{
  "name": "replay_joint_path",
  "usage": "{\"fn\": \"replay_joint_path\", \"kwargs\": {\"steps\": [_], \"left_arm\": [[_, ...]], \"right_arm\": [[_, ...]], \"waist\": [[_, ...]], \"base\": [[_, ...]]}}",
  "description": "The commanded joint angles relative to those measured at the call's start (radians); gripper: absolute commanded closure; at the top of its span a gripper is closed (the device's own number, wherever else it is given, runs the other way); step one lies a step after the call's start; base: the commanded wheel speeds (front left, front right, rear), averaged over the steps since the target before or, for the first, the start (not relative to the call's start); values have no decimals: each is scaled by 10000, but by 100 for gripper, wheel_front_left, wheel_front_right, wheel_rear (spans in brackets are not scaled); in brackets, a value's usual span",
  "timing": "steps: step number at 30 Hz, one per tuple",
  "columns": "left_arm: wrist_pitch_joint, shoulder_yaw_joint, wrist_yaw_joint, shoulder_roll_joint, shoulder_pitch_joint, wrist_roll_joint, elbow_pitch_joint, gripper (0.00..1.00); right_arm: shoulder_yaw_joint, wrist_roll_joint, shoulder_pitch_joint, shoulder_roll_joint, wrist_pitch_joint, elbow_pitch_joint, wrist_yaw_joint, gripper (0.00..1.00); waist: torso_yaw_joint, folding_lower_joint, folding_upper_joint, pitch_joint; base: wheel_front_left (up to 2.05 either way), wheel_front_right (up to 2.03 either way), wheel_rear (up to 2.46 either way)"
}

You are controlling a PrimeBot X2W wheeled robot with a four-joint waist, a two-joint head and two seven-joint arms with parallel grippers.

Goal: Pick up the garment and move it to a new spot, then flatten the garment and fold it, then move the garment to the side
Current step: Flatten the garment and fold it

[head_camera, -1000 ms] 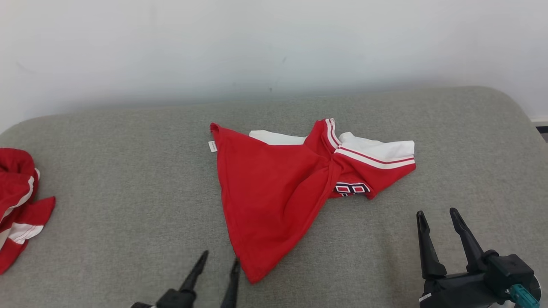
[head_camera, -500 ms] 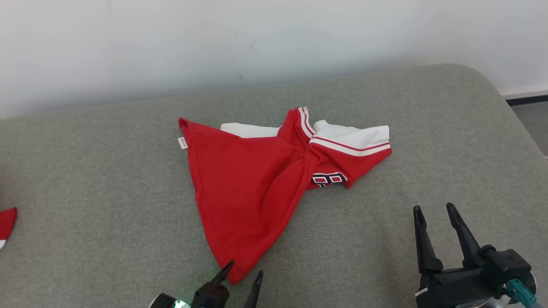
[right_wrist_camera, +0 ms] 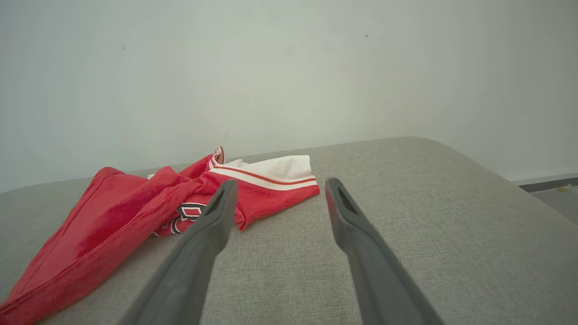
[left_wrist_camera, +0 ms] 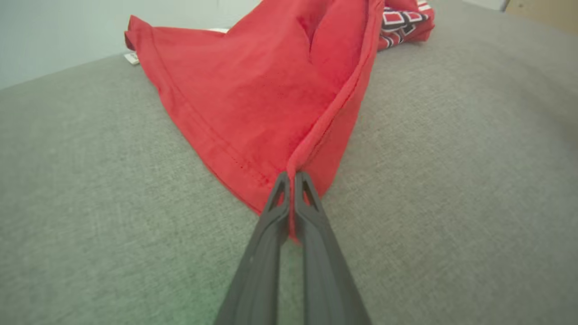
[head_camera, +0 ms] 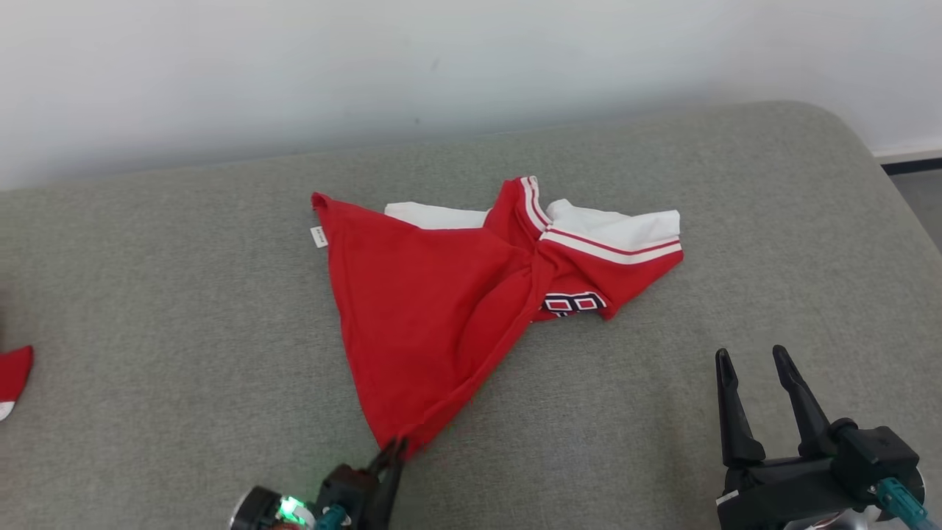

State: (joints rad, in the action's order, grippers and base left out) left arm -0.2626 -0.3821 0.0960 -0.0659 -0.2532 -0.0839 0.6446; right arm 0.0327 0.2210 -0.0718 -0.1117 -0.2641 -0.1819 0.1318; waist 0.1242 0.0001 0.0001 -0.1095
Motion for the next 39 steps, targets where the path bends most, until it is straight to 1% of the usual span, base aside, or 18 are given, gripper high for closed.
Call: {"fn": "replay_joint_path", "kwargs": {"steps": [1,3,7,10,13,16,18,22,23,24,25,28,29,34,39], "left_arm": [[-34,64,-49,-100,-135,67,-273,100],[-33,241,-82,-257,-105,48,-919,100],[-33,490,-163,-774,220,217,-2143,100],[-34,700,-215,-1159,518,200,-2770,100],[-33,900,-265,-1420,902,110,-3252,100],[-33,1039,-282,-1576,1419,-27,-3281,100],[-33,1156,-241,-1474,1644,-189,-3251,100],[-33,1266,-188,-1347,2096,-428,-2648,100],[-34,1352,-186,-1267,2094,-508,-2608,73],[-33,1432,-170,-1157,2079,-610,-2555,31],[-33,1482,-140,-1088,2122,-640,-2501,0],[-34,1814,-104,-794,2148,-815,-2895,0],[-34,1814,-104,-794,2148,-815,-2895,0],[-33,2428,2,-524,2407,-819,-3891,0],[-33,3075,14,-353,2615,-727,-4620,0]], "right_arm": [[-20,-15,-30,9,-1,1,-24,0],[-103,12,51,11,-1,22,-24,0],[-146,64,171,10,-1,-18,-24,0],[-165,82,244,49,-1,-45,-24,0],[-180,111,270,92,-1,-82,-24,0],[-155,144,262,109,-1,-133,-24,0],[-174,165,274,110,-1,-164,-24,0],[-168,137,335,130,-1,-227,-24,0],[-177,139,343,111,-1,-254,-24,0],[-191,157,330,84,-1,-273,-24,0],[-208,171,312,57,-1,-285,-24,0],[-283,199,321,-3,-1,-318,-24,0],[-283,199,321,-3,-1,-318,-24,0],[-438,243,481,-43,-1,-336,-24,0],[-481,232,546,-18,-1,-397,-24,0]], "waist": [[-182,-1,-1,104],[-393,-1,-1,176],[-836,-1,-1,282],[-1095,-1,-1,327],[-1269,-1,-1,330],[-1329,-1,-1,309],[-1339,-1,-1,279],[-1257,-1,-1,279],[-1231,-1,-1,288],[-1213,-1,-1,296],[-1185,-1,-1,304],[-1142,-1,-1,345],[-1142,-1,-1,345],[-1168,-1,-1,520],[-1193,-1,-1,736]], "base": [[0,0,0],[0,0,0],[0,0,0],[0,0,0],[0,0,0],[0,0,0],[0,0,0],[0,0,0],[0,0,0],[0,0,0],[0,0,0],[0,0,0],[0,0,0],[0,0,0],[0,0,0]]}}
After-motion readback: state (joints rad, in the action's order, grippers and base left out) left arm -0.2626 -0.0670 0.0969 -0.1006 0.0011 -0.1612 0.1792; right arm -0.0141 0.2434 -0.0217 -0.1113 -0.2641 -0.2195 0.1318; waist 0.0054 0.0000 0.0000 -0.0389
